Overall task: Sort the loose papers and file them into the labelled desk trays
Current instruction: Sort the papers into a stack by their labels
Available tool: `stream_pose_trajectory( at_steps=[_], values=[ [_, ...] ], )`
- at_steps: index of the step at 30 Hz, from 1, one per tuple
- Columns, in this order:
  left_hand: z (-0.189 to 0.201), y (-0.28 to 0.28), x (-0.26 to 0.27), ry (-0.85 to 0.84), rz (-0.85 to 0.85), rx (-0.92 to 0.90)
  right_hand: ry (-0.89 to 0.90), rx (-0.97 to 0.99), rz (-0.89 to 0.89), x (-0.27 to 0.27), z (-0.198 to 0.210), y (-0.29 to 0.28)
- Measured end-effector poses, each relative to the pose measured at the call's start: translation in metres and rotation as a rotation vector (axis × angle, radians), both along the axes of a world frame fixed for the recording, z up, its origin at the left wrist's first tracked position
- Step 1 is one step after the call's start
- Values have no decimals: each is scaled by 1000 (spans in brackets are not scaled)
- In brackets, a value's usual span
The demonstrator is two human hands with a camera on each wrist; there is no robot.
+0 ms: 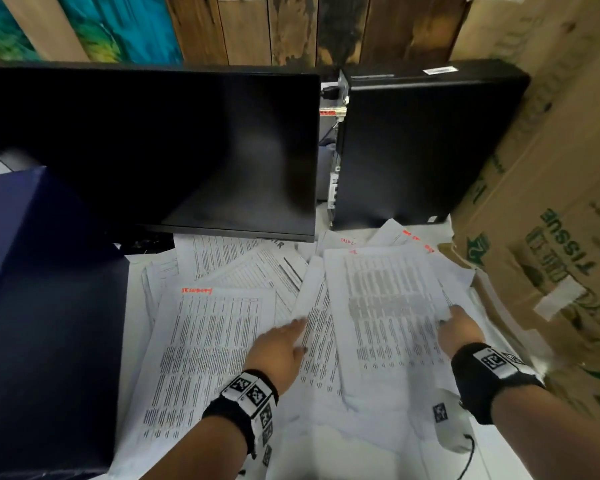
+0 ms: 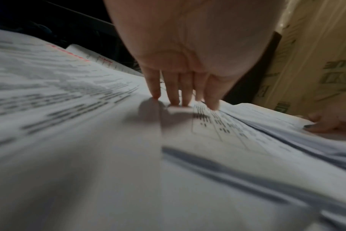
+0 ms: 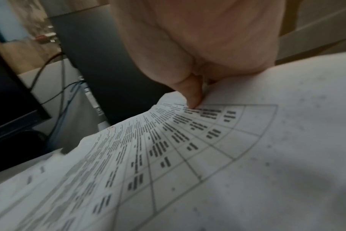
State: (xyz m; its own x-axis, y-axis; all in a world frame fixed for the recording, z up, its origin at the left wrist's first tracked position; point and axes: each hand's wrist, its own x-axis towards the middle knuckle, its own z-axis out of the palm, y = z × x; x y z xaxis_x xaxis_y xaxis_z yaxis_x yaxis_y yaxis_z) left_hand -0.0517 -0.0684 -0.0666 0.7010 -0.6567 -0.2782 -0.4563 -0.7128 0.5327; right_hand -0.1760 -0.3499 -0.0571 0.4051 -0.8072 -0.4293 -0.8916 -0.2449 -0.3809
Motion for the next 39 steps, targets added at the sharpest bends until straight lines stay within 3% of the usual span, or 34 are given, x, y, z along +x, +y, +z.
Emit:
stream_pose_trajectory(
  at_steps=[3, 7, 9, 12, 16, 28, 30, 32, 34, 36, 39],
  values=[
    [7, -11, 4, 45, 311, -111, 55, 32, 13, -12, -3, -11],
    [0, -21, 12, 249, 498, -126, 76, 49, 65, -14, -5, -11],
    [-2, -24, 11, 345, 515, -154, 78, 62, 67, -13, -3, -9],
    [0, -30, 5, 382, 394, -167, 57, 84, 61, -13, -2, -7],
    [13, -29, 9, 258, 490, -211, 8, 105, 88, -15, -3, -5],
    [22, 88, 56, 18, 870, 190, -224, 196, 234, 26, 1, 48],
    [24, 94, 53, -132, 843, 250, -247, 218, 261, 33, 0, 59],
    [25, 89, 51, -223, 756, 176, -251, 243, 283, 40, -1, 71],
    [28, 75, 46, -86, 695, -40, -260, 285, 300, 46, -3, 82],
    [34, 61, 37, 206, 745, -237, -275, 317, 330, 51, 0, 94],
    [32, 50, 31, 331, 815, -300, -277, 326, 409, 56, 3, 101]
  ],
)
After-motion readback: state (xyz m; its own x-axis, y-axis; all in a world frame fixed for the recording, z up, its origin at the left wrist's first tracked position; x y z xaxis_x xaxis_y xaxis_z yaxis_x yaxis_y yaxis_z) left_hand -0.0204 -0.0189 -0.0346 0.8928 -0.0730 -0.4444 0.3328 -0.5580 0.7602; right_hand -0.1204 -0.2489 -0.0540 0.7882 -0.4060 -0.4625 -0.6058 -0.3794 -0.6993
